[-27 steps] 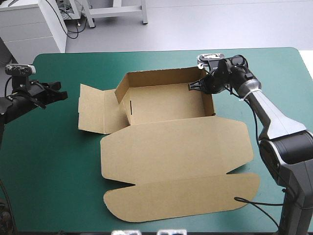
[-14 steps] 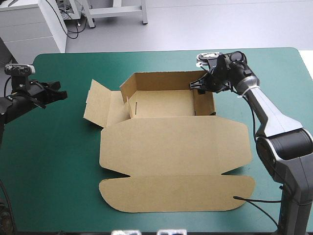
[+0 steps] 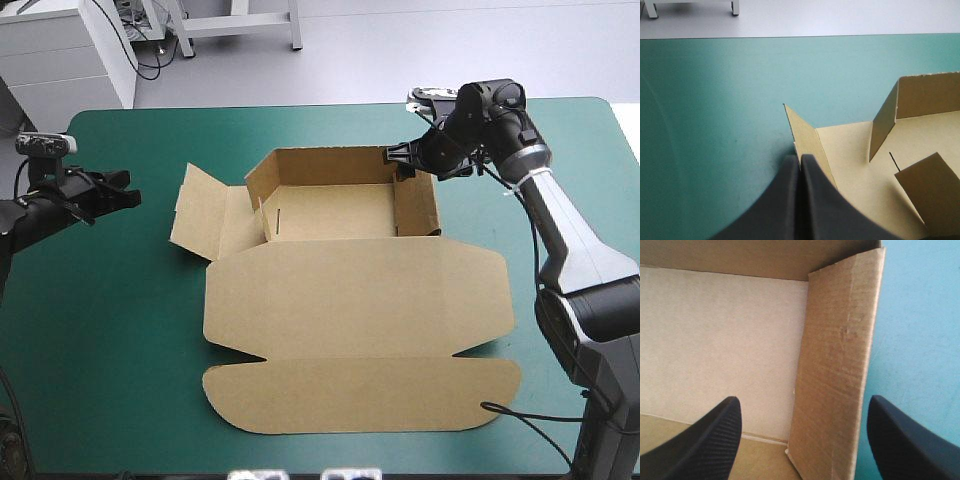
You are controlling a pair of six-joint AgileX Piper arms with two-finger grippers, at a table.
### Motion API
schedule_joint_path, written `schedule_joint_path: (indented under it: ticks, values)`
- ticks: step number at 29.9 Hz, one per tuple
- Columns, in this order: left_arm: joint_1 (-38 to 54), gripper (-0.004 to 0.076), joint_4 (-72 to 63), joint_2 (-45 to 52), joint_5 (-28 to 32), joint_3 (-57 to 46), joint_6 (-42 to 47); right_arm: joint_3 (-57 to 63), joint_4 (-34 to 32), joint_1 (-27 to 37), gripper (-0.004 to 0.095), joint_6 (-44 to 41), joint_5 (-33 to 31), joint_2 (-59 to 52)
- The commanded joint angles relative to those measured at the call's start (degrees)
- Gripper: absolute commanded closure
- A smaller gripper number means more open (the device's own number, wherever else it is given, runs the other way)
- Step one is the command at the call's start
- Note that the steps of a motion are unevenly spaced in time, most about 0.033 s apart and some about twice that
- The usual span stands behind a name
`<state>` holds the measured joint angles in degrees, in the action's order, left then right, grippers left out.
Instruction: Fold the box
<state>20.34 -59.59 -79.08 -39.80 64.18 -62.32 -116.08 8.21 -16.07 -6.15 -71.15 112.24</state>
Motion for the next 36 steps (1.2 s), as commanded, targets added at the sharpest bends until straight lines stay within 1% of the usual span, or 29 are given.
schedule_joint_path:
  ticks: [1,7,12,19,26,28,30,32,34,35,36]
  values:
    - [-0.17,0.0729,-2.98,1.71,-0.75,1.41,0.09,-0.63,1.25,0.13,0.0251,-0.41,-0.44,-5.77]
    - [-0.17,0.0729,-3.22,1.71,-1.42,1.41,0.24,10.43,1.25,0.13,0.0251,-0.41,-0.44,-11.28]
    - [-0.17,0.0731,-3.22,1.71,-1.42,1.41,0.29,15.74,0.06,0.13,0.0251,-0.41,0.43,-11.78]
    - [-0.17,0.0731,-3.22,1.71,-1.86,1.41,0.29,16.06,-1.50,0.13,0.0251,-1.60,4.51,-9.14]
    - [-0.17,0.0731,-3.22,1.71,-1.86,1.41,0.29,16.06,-1.87,0.13,0.0256,-1.50,4.86,-3.89]
    - [-0.17,0.0731,-3.22,1.71,-1.86,1.41,0.29,15.81,-1.87,0.24,0.0301,-1.50,4.86,-2.83]
    - [-0.17,0.0731,-3.22,1.71,-1.86,1.41,0.29,15.67,-1.87,0.24,0.0403,-1.50,5.18,-2.59]
    - [-0.17,0.0731,-3.22,1.71,-1.86,1.41,0.29,15.57,-2.12,0.33,0.0558,-0.86,5.52,-2.83]
    - [-0.17,0.0731,-3.22,1.71,-1.86,1.41,0.29,14.44,-3.09,0.33,0.0786,0.80,4.60,-2.95]
    - [-0.17,0.0731,-3.22,1.71,-1.86,1.41,0.29,13.31,-3.32,0.33,0.0885,1.74,3.73,-2.95]
    - [-0.17,0.0731,-3.22,1.71,-1.86,1.41,0.29,11.96,-3.63,0.33,0.0920,1.99,2.64,-2.95]
